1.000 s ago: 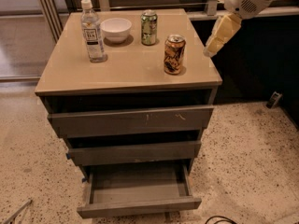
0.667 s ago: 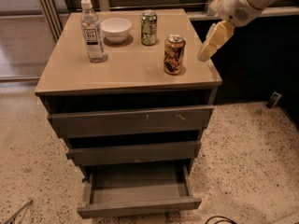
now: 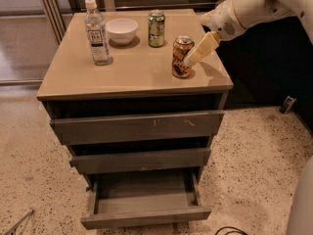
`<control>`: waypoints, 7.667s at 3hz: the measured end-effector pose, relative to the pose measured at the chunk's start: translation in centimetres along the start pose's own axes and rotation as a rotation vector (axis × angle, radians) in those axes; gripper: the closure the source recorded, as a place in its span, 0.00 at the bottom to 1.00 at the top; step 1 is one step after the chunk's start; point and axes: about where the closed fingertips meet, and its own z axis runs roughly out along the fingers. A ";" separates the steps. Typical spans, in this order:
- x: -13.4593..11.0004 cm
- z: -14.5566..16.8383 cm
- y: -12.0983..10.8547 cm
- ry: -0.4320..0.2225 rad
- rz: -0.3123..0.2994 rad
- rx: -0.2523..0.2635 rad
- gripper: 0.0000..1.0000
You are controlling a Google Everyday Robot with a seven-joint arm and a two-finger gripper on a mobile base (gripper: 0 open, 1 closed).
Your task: Place orange can into bottom drawer
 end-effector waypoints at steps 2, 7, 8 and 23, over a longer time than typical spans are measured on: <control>-0.1 5.1 -0.7 -0.061 0.034 -0.040 0.00; -0.7 5.2 0.7 -0.064 -0.004 -0.076 1.00; -1.6 2.3 3.6 -0.075 -0.044 -0.107 1.00; 34.6 34.3 30.9 -0.315 -0.186 -0.345 1.00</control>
Offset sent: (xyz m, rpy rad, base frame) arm 0.0266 0.0286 -0.0262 0.0921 0.0268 0.0126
